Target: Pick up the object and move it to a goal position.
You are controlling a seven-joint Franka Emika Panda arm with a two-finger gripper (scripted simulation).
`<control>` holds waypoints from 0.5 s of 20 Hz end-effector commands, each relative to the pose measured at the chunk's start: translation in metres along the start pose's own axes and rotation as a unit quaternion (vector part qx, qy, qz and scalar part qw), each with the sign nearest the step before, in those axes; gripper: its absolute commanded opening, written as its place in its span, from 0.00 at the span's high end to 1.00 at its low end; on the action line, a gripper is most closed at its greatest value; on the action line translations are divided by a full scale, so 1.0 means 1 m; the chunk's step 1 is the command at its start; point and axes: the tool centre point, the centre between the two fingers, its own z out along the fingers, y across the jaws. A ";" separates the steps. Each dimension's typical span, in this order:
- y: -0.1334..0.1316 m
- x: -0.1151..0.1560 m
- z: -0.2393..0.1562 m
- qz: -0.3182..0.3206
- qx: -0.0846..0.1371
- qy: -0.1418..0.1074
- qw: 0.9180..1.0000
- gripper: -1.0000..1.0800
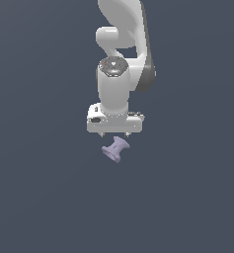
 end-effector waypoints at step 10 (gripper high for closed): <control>0.001 -0.004 0.009 -0.003 -0.022 0.000 1.000 0.00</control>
